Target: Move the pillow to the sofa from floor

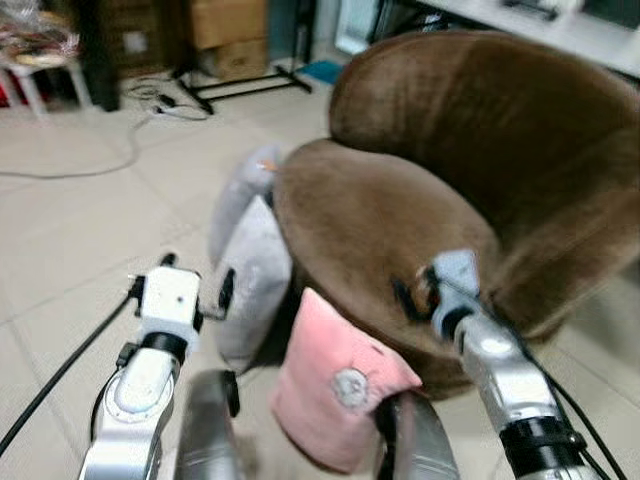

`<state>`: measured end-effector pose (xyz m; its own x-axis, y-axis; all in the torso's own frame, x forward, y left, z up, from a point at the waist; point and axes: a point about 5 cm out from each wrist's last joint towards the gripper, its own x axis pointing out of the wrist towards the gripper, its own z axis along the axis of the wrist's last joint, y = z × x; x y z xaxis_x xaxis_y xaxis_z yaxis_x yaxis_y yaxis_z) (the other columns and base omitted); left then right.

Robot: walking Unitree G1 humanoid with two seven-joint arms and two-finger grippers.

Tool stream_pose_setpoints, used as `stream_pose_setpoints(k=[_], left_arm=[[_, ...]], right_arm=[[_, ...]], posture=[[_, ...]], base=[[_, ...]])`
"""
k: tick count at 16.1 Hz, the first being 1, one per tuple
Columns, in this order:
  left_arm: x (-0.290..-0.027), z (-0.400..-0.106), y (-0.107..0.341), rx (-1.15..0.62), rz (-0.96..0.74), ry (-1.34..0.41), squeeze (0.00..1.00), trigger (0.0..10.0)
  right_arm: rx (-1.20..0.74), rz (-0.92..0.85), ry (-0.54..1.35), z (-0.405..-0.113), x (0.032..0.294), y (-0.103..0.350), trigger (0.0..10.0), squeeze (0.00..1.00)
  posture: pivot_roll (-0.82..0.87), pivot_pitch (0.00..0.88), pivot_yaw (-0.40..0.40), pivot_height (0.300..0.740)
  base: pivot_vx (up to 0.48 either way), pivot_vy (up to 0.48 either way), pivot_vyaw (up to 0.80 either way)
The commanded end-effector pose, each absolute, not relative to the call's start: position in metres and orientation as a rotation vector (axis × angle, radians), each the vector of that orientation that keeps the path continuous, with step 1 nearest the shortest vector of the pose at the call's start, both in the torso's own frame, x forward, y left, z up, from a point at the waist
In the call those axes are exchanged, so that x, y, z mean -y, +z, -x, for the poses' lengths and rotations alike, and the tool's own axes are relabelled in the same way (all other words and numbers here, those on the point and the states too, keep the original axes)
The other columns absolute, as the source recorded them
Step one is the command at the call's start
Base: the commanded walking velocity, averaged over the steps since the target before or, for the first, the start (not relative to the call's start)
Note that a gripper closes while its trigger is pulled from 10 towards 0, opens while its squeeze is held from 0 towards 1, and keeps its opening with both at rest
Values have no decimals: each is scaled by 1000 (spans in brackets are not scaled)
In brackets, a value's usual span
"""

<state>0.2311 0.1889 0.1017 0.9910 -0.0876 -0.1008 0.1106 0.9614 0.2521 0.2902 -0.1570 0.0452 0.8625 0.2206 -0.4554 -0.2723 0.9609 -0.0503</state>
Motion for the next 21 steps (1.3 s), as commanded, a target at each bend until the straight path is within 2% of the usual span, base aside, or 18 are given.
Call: stream_pose_setpoints(k=[1, 2, 4, 9, 13, 15, 17, 18, 19, 21], left_arm=[[-184, -227, 93, -140, -260, -163, 0, 10000], [-186, -223, 85, -189, -262, -206, 0, 10000], [-187, -221, 81, -210, -262, -224, 0, 10000], [-181, -199, 84, -239, -299, -332, 0, 10000], [-185, -176, 92, -246, -323, -385, 0, 10000], [-179, -164, 96, -261, -306, -438, 0, 10000], [-179, -161, 100, -255, -313, -439, 0, 10000], [-181, -164, 102, -243, -308, -404, 0, 10000], [-182, -164, 104, -231, -300, -384, 0, 10000], [-179, -160, 107, -220, -282, -392, 0, 10000]], right_arm=[[-520, 154, 295, -292, 157, 39, 10000, 1000], [-615, 185, 365, -289, 153, 24, 10000, 1000], [-668, 217, 421, -288, 147, 14, 10000, 1000], [-764, 240, 413, -295, 141, -1, 10000, 1000], [-822, 256, 427, -288, 136, -13, 10000, 1000], [-837, 263, 446, -286, 132, -16, 10000, 1000], [-790, 268, 392, -294, 131, -10, 10000, 1000], [-728, 220, 349, -302, 130, -3, 10000, 863], [-681, 165, 336, -306, 128, 2, 10000, 0], [-681, 136, 347, -305, 130, 2, 10000, 0]], posture=[[49, 0, -136, 521], [54, 0, -136, 521], [53, 0, -131, 521], [70, 0, -131, 521], [94, 63, -146, 521], [95, 93, -144, 521], [78, 150, -151, 521], [73, 163, -153, 521], [72, 176, -158, 521], [70, 198, -163, 521]], base=[[0, 0, 0], [0, 0, 0], [0, 0, 0], [0, 0, 0], [0, 0, 0], [0, 0, 0], [0, 0, 0], [0, 0, 0], [0, 0, 0], [0, 0, 0]])
